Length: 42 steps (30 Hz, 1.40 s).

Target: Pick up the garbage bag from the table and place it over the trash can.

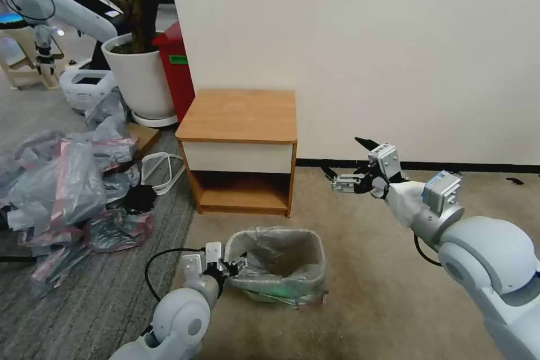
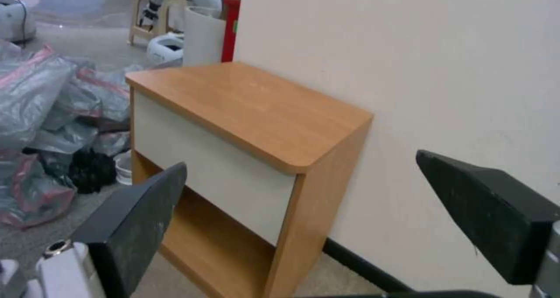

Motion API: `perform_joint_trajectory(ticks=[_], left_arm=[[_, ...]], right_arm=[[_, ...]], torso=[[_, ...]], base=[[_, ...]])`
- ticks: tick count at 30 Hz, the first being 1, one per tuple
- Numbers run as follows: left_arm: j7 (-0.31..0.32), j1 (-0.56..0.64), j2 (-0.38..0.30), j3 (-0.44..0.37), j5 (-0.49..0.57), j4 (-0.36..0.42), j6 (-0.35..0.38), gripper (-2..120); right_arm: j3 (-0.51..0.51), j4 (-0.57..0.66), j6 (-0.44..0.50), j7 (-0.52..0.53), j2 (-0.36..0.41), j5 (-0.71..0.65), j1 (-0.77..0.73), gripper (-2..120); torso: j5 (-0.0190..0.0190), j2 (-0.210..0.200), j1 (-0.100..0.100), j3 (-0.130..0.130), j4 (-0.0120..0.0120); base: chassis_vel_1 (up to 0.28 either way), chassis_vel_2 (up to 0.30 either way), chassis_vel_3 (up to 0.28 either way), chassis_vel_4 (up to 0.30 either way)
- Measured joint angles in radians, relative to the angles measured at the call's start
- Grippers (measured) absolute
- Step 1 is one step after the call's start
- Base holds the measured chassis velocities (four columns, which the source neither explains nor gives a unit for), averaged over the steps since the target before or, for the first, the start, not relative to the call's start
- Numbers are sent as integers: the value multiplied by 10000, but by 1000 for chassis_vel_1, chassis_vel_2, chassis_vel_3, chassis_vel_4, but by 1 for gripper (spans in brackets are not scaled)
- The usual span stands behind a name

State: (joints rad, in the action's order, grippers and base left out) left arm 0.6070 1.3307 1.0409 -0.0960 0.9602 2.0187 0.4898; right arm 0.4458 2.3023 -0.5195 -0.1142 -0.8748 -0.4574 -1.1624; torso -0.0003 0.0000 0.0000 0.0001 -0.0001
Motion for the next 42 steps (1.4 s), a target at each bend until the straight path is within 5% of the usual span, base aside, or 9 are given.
perform_joint_trajectory(ticks=[32, 42], left_arm=[[-1681, 218, -196, -281, -401, 370, -345, 83], [-1949, 845, -1199, -1338, -1520, 2142, -380, 83]], right_arm=[[183, -120, 46, -5, -74, -35, -28, 100], [717, -141, 440, 34, -306, -355, -405, 100]], torso=[[2, 0, 0, -1, 0], [3, 0, 0, -1, 2]], base=[[0, 0, 0, 0], [0, 0, 0, 0]])
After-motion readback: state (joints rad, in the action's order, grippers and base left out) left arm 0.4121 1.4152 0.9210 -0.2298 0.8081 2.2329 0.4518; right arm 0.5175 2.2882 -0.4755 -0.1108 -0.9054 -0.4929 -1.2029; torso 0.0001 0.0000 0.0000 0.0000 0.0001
